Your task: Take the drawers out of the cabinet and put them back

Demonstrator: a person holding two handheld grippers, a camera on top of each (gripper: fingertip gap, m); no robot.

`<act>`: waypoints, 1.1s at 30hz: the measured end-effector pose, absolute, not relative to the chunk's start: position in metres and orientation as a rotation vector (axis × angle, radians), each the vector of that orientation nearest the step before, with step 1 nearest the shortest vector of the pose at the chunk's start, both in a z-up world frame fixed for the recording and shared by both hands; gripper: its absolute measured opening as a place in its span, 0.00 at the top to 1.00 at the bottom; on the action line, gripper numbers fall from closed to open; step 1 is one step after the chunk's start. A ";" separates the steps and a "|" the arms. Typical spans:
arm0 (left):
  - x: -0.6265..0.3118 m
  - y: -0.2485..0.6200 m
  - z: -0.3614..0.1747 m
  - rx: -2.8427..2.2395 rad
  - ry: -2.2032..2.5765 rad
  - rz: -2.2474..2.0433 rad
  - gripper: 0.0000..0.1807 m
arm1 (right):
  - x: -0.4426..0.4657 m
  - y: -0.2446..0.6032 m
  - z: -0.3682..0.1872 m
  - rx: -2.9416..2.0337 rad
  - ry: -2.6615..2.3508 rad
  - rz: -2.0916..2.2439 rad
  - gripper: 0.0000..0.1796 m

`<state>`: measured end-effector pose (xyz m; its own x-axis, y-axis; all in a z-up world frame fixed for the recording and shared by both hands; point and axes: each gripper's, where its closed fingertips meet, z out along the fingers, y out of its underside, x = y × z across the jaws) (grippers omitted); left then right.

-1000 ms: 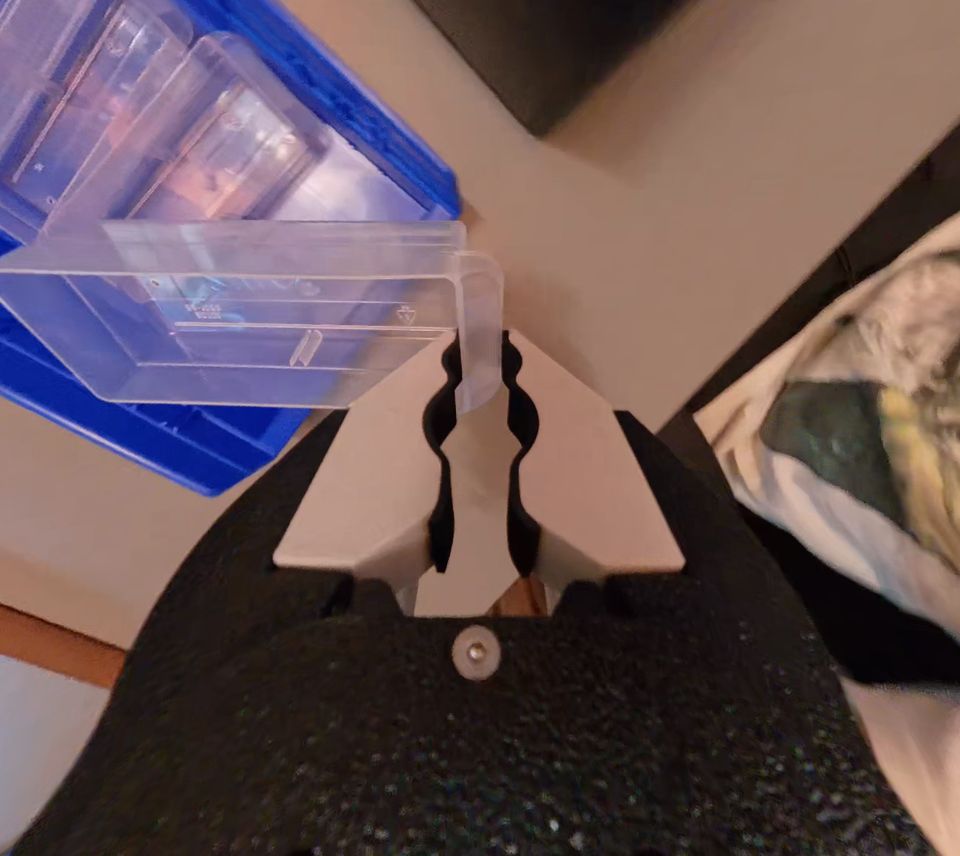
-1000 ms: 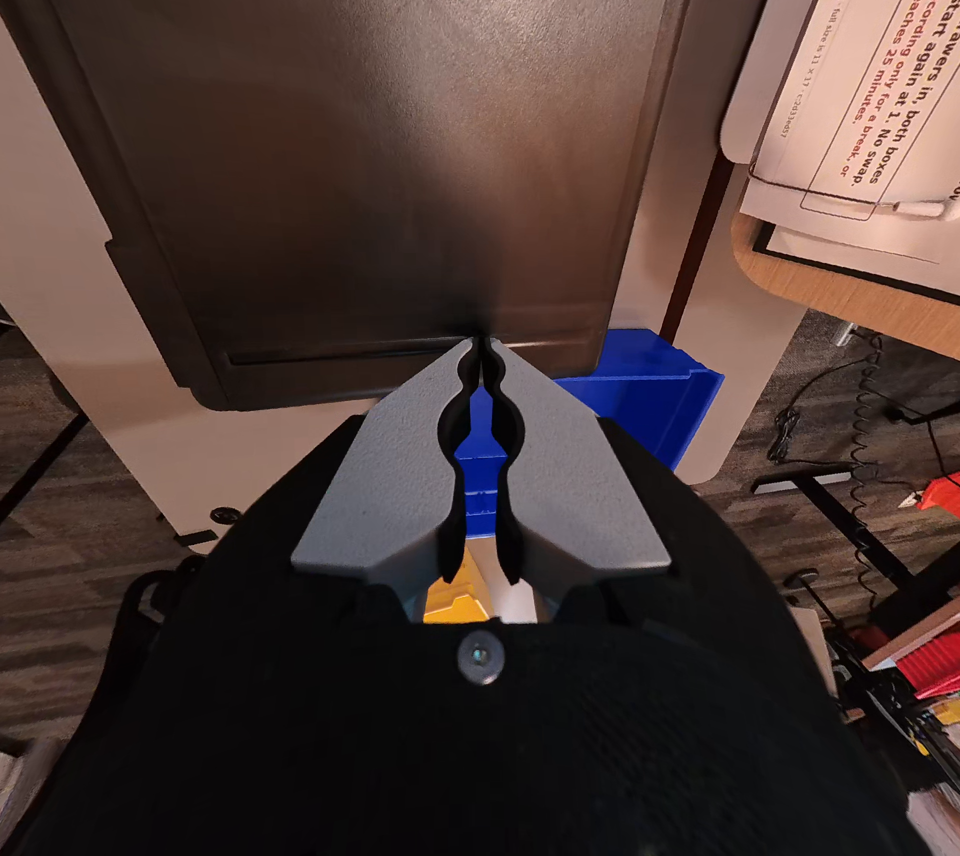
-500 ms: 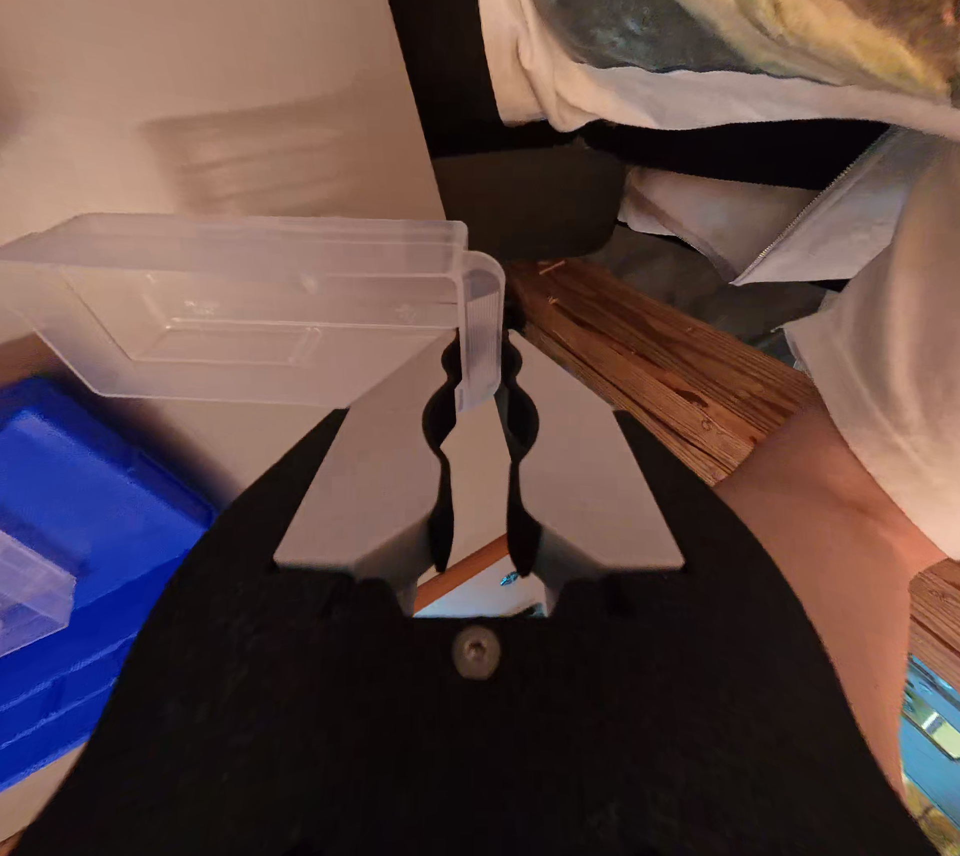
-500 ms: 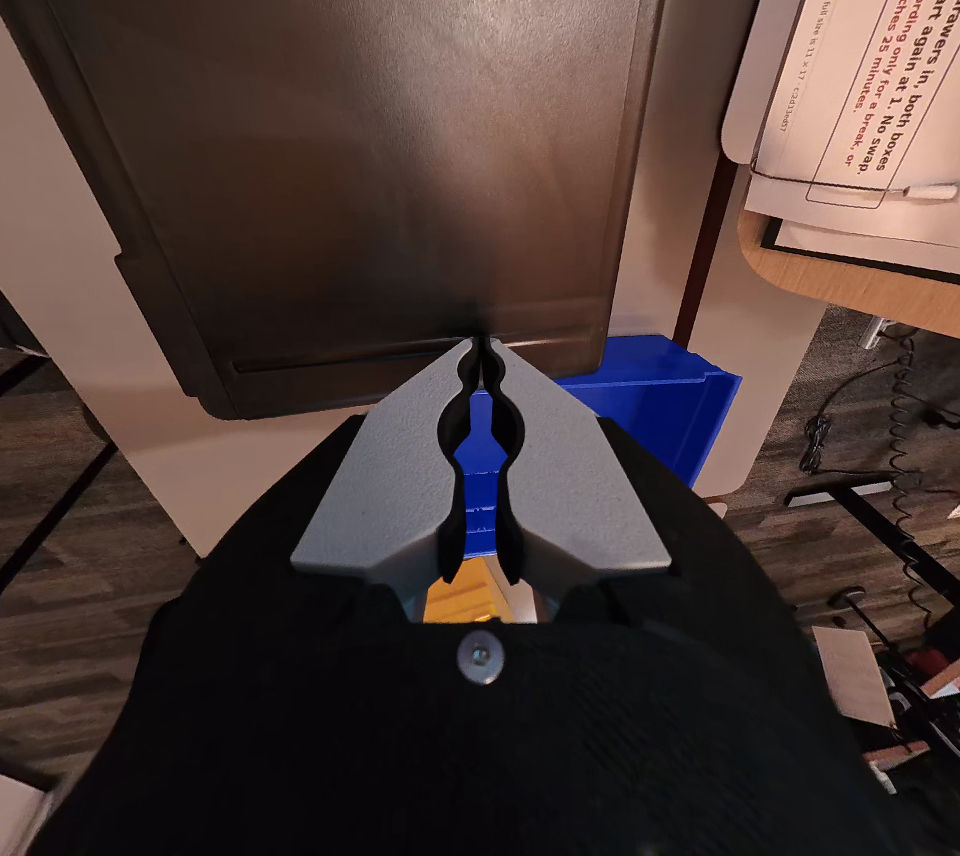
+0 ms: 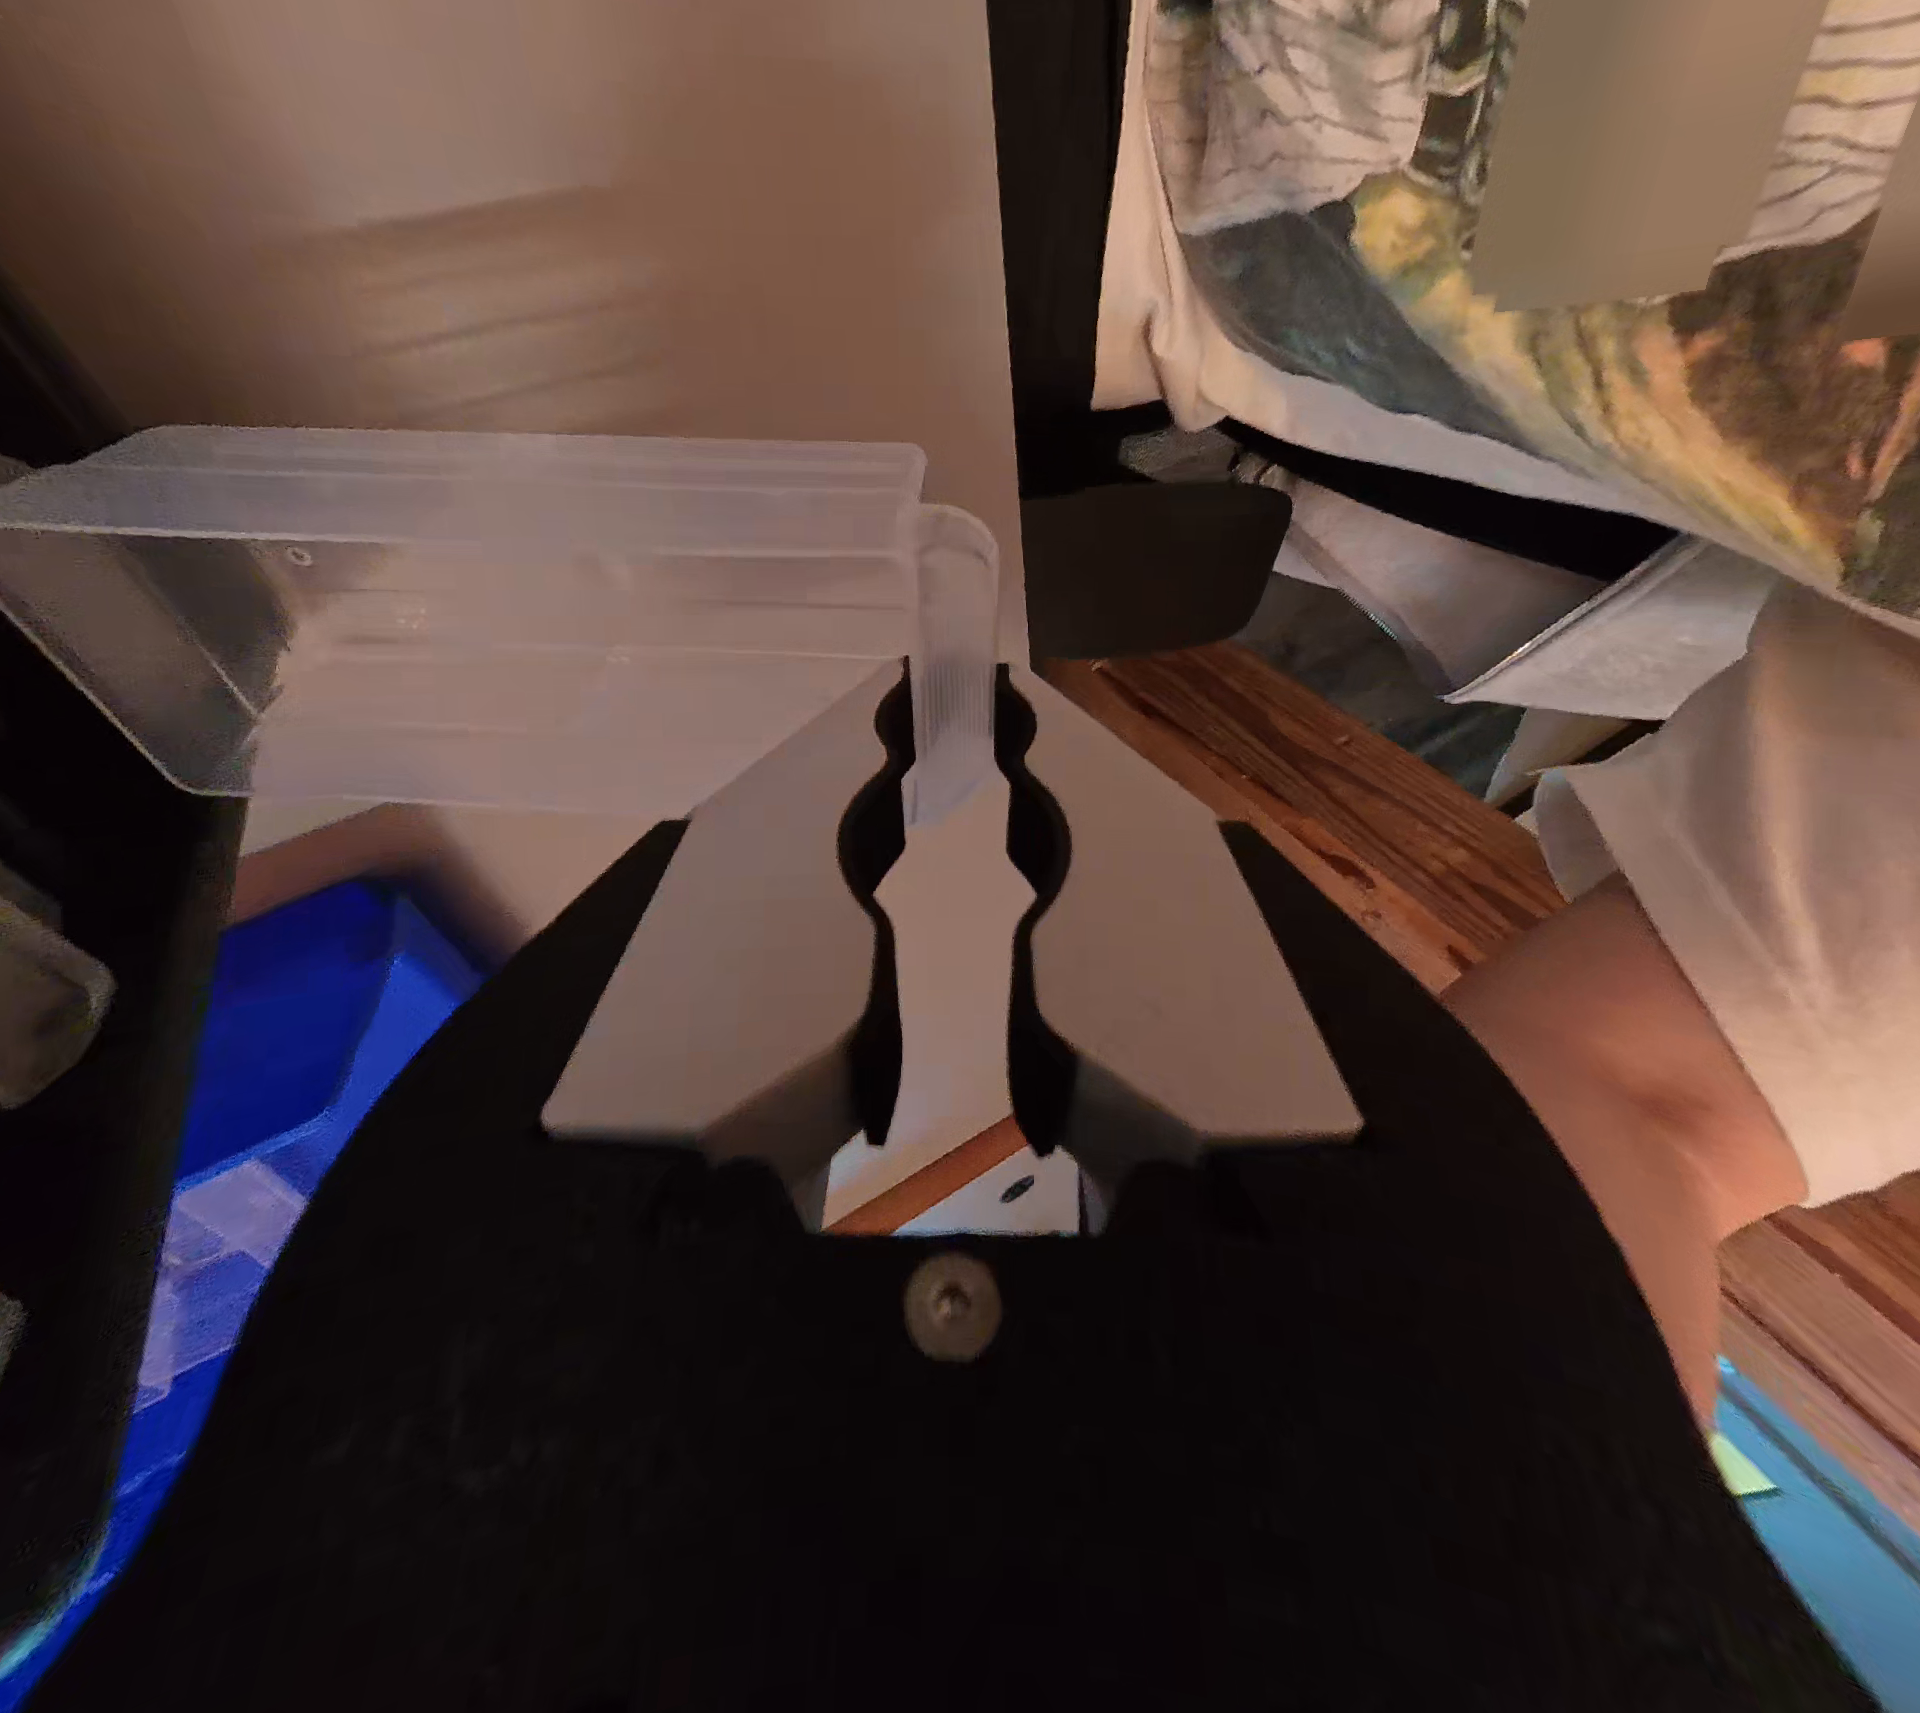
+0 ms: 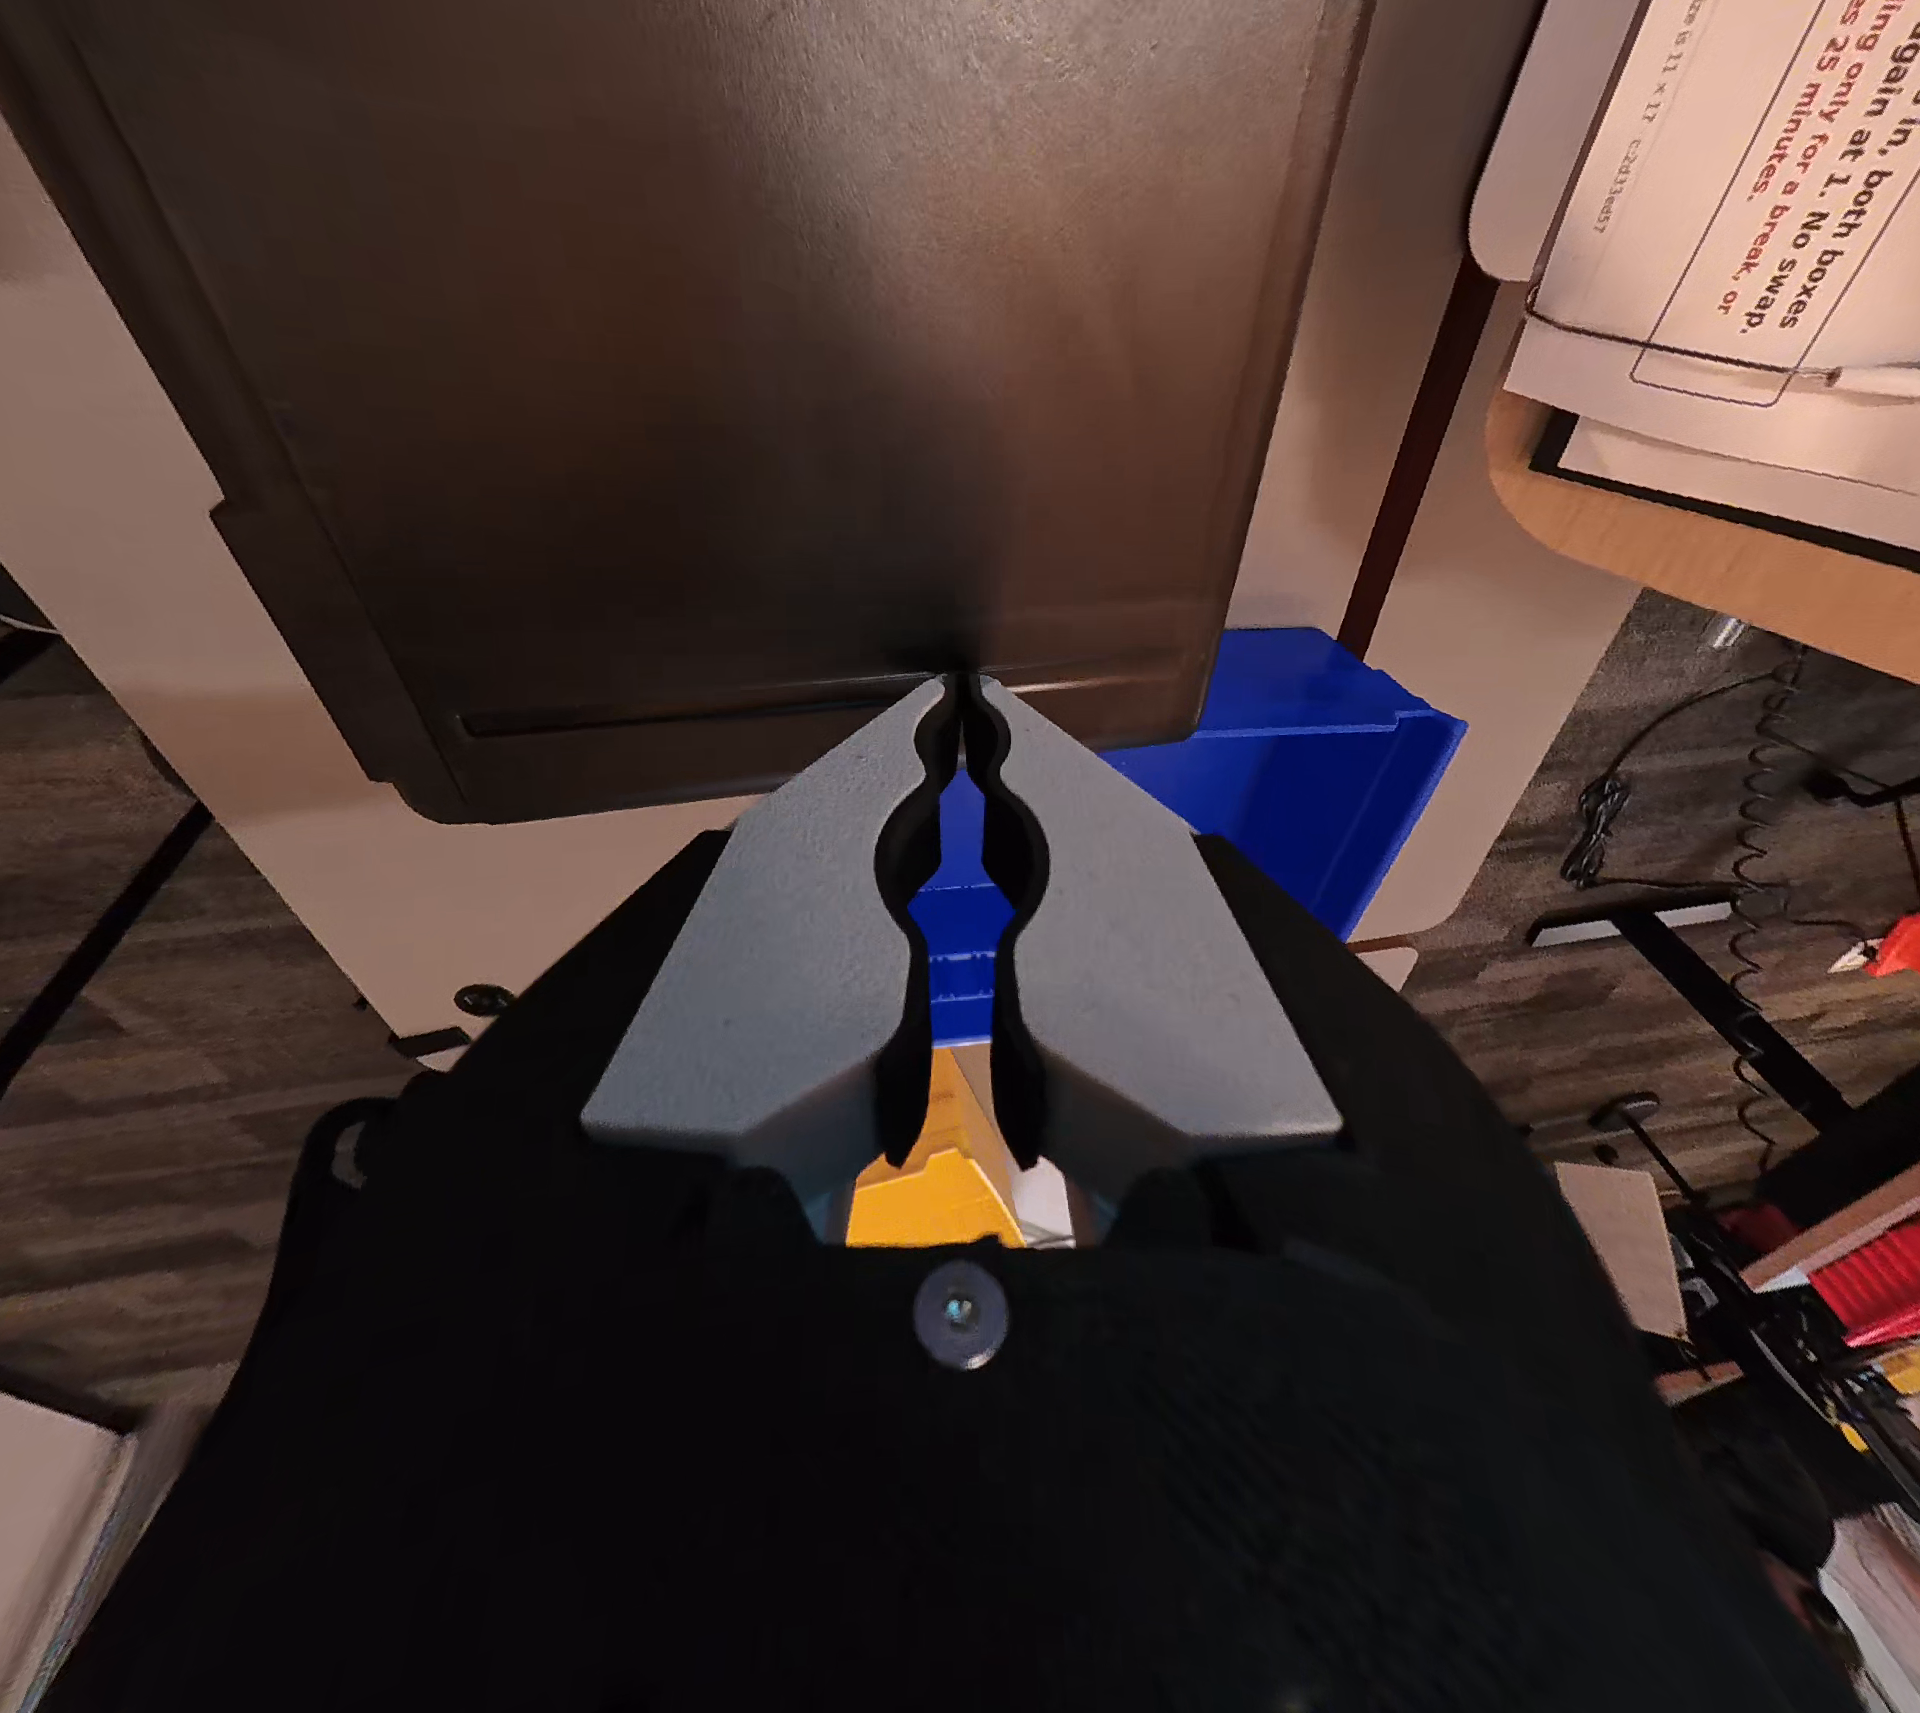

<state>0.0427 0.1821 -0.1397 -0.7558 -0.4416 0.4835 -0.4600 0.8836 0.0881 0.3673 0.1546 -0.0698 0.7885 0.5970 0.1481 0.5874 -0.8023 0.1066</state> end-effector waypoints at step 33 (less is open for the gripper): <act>0.064 0.191 -0.179 0.958 -2.750 -0.241 0.94 | 0.367 0.155 -0.070 2.908 0.981 0.325 1.00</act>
<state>0.0635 0.1908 -0.1790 -0.7637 -0.6275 0.1517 -0.5916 0.7743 0.2248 0.3673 0.1546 -0.0698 0.7761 0.6042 0.1807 0.5926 -0.7967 0.1189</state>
